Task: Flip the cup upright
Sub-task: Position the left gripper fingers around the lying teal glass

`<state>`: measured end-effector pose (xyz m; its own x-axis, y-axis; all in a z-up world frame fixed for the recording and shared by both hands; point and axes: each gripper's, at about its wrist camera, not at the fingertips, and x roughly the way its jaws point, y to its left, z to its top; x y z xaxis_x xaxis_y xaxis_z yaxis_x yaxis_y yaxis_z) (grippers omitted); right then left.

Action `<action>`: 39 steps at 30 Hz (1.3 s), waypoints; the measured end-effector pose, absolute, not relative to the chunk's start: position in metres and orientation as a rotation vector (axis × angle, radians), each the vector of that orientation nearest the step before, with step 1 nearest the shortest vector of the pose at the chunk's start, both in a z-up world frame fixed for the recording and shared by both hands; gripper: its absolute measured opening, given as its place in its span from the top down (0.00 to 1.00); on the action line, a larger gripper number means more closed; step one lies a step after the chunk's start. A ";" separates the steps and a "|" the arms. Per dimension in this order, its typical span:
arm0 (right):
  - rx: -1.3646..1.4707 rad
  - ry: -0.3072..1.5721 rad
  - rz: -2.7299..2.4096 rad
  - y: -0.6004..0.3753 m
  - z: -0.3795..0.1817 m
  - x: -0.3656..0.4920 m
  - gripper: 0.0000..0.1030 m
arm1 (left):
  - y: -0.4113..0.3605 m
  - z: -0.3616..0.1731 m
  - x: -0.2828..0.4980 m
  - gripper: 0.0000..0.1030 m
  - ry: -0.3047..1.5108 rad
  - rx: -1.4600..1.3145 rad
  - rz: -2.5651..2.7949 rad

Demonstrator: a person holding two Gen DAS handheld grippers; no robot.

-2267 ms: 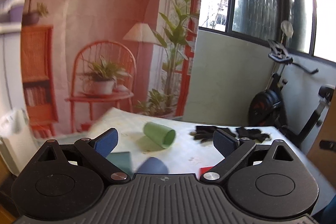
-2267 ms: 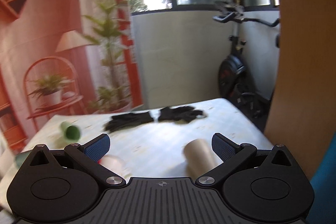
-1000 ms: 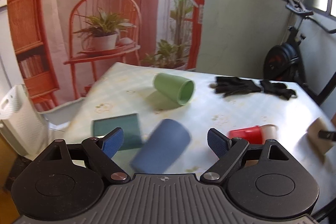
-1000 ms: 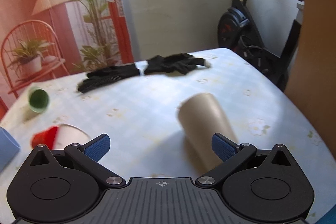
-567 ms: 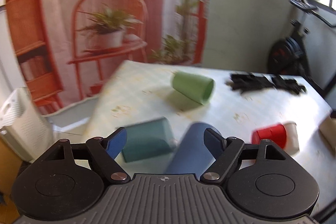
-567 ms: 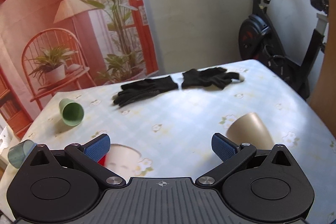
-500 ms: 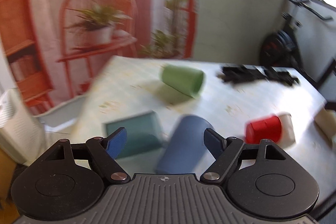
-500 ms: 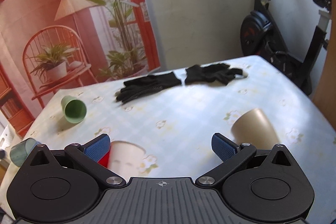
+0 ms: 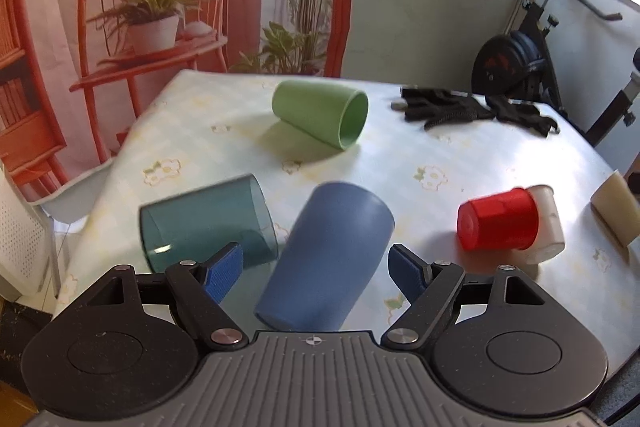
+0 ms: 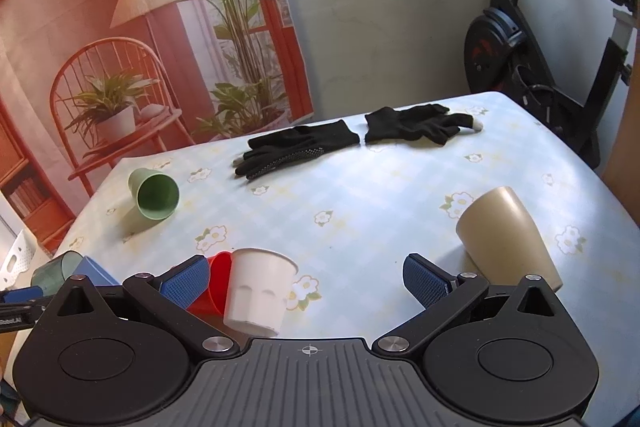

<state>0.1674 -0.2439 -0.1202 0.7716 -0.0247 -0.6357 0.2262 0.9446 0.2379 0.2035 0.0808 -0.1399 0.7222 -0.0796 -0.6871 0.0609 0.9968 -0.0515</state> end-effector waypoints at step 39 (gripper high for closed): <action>0.304 0.741 -0.048 -0.198 -0.115 0.212 0.00 | 0.148 -0.122 0.236 0.20 0.810 0.185 -0.110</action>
<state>0.2120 -0.1978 -0.1146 0.7385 0.0639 -0.6713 0.1498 0.9551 0.2557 0.2364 0.1479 -0.1215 0.6851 -0.0272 -0.7280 0.1684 0.9782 0.1219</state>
